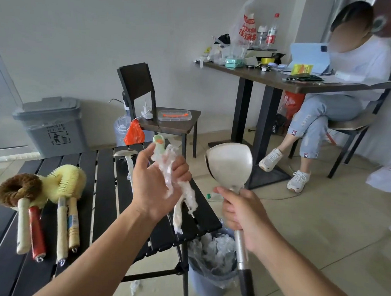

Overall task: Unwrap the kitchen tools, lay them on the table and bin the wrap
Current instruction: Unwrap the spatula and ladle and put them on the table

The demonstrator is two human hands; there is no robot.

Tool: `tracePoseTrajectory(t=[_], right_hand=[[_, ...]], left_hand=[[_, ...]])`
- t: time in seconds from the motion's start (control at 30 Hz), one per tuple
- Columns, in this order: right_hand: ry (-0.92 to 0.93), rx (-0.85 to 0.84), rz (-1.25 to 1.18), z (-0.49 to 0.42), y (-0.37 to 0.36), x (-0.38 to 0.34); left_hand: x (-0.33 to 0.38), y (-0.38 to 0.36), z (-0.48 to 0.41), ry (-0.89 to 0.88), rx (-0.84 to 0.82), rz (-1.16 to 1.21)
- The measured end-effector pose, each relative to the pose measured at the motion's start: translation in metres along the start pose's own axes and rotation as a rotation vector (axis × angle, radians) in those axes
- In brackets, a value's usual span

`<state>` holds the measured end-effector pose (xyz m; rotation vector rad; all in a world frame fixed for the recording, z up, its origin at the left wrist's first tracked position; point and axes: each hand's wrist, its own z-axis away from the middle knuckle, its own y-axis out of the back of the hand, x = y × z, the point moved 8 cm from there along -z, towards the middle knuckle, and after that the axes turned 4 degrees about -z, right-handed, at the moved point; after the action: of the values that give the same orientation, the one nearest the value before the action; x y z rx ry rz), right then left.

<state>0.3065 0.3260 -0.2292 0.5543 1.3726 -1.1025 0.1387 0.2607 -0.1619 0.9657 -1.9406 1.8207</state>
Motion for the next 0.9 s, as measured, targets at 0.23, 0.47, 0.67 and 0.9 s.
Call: tracePoseTrajectory(t=[0.23,0.47,0.67,0.9], right_hand=[[-0.061,-0.098,-0.169,0.020,-0.054,0.029],[-0.021,0.135,-0.245,0.014,-0.024,0.008],[0.003,0.192,-0.218,0.012,0.002,-0.010],[0.065,0.151,-0.047,0.013,0.023,-0.026]], left_hand=[[-0.015,0.002,-0.013,-0.011,0.090,-0.105],[-0.036,-0.025,0.003,-0.300,0.003,-1.098],[-0.066,-0.036,0.001,-0.171,-0.128,-1.184],[-0.064,-0.020,-0.012,-0.268,0.070,-1.177]])
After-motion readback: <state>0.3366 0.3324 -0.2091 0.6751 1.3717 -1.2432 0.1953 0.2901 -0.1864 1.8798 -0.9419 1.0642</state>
